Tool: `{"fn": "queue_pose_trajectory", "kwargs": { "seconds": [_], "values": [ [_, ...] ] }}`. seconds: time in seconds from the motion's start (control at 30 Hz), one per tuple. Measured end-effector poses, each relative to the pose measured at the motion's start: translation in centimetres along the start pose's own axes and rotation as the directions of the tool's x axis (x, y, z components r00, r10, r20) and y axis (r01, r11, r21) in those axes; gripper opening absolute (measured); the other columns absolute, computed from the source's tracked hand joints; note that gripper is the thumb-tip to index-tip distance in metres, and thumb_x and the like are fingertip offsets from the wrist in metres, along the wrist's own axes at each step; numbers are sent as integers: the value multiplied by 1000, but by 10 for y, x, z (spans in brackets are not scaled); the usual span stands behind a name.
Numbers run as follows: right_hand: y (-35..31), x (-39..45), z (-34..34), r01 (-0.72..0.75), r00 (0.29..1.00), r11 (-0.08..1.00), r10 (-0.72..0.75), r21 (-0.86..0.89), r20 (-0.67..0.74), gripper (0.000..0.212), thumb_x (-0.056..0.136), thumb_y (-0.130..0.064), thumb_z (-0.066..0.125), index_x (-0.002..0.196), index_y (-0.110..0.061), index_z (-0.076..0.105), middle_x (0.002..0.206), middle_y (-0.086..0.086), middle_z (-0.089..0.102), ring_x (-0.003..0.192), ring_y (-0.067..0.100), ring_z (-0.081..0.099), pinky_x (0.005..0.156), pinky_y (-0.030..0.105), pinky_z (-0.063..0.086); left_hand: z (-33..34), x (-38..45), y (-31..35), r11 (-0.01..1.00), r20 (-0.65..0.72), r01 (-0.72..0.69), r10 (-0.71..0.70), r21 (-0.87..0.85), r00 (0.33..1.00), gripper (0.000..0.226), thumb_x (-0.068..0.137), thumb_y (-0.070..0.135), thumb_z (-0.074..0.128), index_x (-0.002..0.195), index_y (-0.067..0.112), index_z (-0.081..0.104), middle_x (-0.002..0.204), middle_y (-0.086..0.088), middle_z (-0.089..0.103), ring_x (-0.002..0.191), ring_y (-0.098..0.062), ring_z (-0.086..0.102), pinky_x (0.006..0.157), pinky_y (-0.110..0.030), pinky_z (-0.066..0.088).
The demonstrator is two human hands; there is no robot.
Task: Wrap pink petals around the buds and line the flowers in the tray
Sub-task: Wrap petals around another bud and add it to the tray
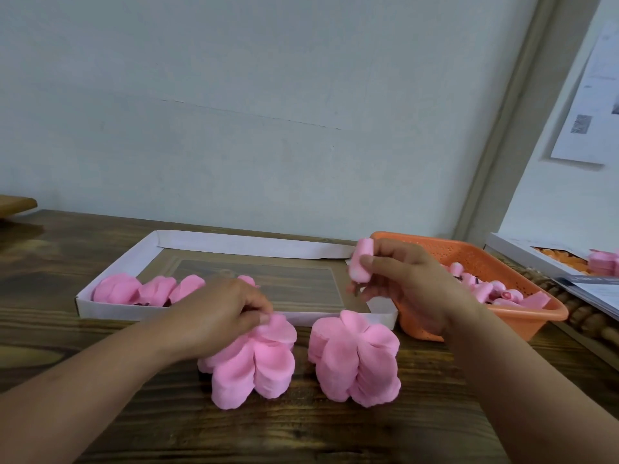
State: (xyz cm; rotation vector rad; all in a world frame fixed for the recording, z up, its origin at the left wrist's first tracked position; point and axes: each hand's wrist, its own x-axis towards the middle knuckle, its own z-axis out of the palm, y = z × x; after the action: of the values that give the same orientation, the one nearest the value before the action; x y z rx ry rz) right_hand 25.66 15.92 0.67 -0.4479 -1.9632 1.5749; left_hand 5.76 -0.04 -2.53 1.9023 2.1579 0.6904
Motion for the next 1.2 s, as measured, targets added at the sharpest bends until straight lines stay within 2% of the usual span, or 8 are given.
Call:
{"fn": "queue_pose_trajectory", "kwargs": {
  "seconds": [0.23,0.43,0.57,0.67,0.77,0.97,1.13,1.2],
  "values": [
    [4,-6,58,-314,912,918,220,243,346,48,82,-15,58,117,16,48,99,31,60,85,35,67,72,36,57,0,4,2,988,-150,-39,16,-150,989,24,85,23,69,66,37,67,64,23,65,60,4,57,55,-9,41],
    [7,4,74,-287,942,916,217,282,255,16,93,-7,52,98,3,63,94,20,69,87,30,68,79,33,57,-6,-4,9,959,-307,-16,-75,-284,949,13,88,17,65,82,27,63,67,-2,68,57,-4,58,56,-17,44],
    [-6,14,63,-160,986,928,131,336,106,14,91,-7,53,91,5,59,83,17,70,82,27,70,76,34,58,0,-29,23,904,-608,-65,-229,-422,760,36,88,47,48,67,22,64,63,0,66,59,-4,60,57,-26,48],
    [-14,16,58,-46,998,963,34,266,50,14,93,-8,51,86,-2,62,86,14,71,86,25,69,77,31,56,26,-44,44,646,-226,22,-300,-763,927,72,75,79,31,73,22,74,69,-1,72,56,-5,63,54,-20,50],
    [-19,12,56,38,997,979,-50,199,58,16,94,-7,48,97,1,62,101,13,71,95,25,67,75,27,56,48,-36,53,403,88,196,-270,-894,959,80,61,82,28,93,28,77,92,0,75,82,-15,68,65,-28,53],
    [-7,-16,57,55,979,998,-58,22,194,24,84,-11,59,101,6,60,111,26,65,106,40,61,97,50,48,38,-5,59,39,5,17,-280,-999,960,86,66,82,29,108,21,72,108,-5,73,96,-11,68,90,-36,42],
    [-3,-32,58,43,966,990,-7,-134,258,24,82,-19,61,102,-6,63,103,11,70,97,23,66,90,34,52,33,11,63,-290,135,13,-405,-957,904,46,74,53,60,74,8,68,98,-17,67,104,-31,65,101,-47,44],
    [-1,-34,57,57,966,985,-14,-160,259,28,83,-19,60,106,-4,62,106,12,69,103,27,64,95,41,50,31,13,61,-373,182,27,-387,-927,904,51,71,53,65,87,4,64,106,-21,63,103,-34,65,93,-47,49]
  ]
}}
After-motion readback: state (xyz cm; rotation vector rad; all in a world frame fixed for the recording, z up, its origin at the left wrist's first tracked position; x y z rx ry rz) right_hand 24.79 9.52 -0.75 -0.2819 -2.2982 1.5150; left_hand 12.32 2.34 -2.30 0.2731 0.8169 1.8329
